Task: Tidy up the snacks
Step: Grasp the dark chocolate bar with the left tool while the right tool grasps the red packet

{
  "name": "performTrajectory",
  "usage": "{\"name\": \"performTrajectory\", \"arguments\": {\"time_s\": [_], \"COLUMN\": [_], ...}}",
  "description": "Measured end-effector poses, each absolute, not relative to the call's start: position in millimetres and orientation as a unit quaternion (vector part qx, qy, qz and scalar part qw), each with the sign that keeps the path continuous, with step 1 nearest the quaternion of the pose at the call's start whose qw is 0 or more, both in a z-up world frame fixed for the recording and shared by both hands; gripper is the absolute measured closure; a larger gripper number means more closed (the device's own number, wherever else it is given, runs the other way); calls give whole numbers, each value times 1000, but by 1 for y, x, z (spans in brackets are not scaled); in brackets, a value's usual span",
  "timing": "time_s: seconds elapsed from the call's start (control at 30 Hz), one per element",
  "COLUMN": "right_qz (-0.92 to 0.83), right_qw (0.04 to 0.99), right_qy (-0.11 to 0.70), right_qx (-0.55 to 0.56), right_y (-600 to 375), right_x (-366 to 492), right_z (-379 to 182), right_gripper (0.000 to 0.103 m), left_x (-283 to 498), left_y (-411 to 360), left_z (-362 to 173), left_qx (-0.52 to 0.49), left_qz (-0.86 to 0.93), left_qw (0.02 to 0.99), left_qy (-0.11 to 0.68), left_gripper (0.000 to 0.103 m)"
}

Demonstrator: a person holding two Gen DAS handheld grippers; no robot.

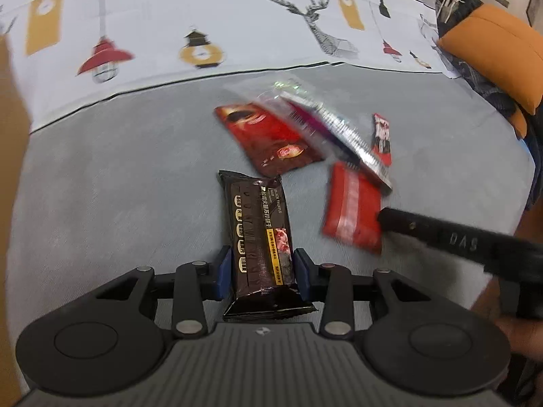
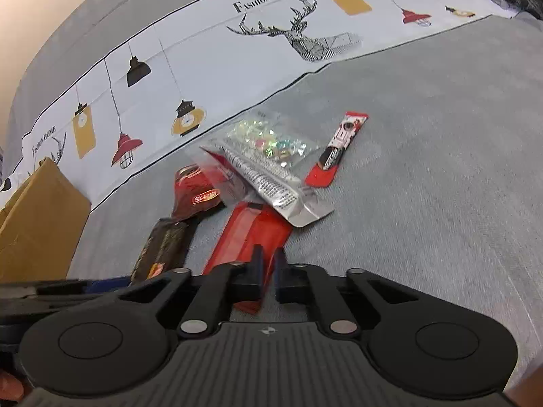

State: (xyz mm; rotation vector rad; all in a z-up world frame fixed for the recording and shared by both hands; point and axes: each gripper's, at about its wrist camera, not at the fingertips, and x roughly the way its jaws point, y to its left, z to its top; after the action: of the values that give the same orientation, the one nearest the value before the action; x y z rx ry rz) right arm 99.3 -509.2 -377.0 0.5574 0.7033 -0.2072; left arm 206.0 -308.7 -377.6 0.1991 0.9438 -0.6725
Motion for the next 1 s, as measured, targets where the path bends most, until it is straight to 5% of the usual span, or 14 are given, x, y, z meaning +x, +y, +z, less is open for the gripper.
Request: {"name": "performTrajectory", "arguments": {"time_s": [0.23, 0.33, 0.4, 0.67, 0.73, 0.87, 1.0], "right_qz": [-91, -97, -101, -129, -140, -146, -149], "right_qw": [892, 882, 886, 913, 917, 919, 919], "right_qy": [356, 348, 335, 349, 369, 363, 362], "right_qx": [264, 303, 305, 169, 63, 54, 41], "right_y": [-497, -504, -502, -460, -433, -434, -432], "right_x": [78, 77, 86, 147, 159, 155, 140], "right_z": [-364, -366, -364, -368, -371, -367, -367], "right_gripper": [102, 79, 43, 23, 23, 57, 60], "left_x": [197, 202, 205, 230, 232, 231, 219], "left_y": [-256, -258, -263, -276, -277, -273, -278], "left_z": [-374, -373, -374, -378, -376, -375, -375], "left_qx": [66, 71, 75, 63, 73, 76, 117], "left_qz": [-293, -281, -277, -267, -271, -269, -269], "left_qw": [838, 842, 845, 851, 847, 845, 849], "left_qy": [456, 455, 451, 448, 451, 456, 439], "left_gripper": [60, 60, 59, 59, 60, 60, 60]}}
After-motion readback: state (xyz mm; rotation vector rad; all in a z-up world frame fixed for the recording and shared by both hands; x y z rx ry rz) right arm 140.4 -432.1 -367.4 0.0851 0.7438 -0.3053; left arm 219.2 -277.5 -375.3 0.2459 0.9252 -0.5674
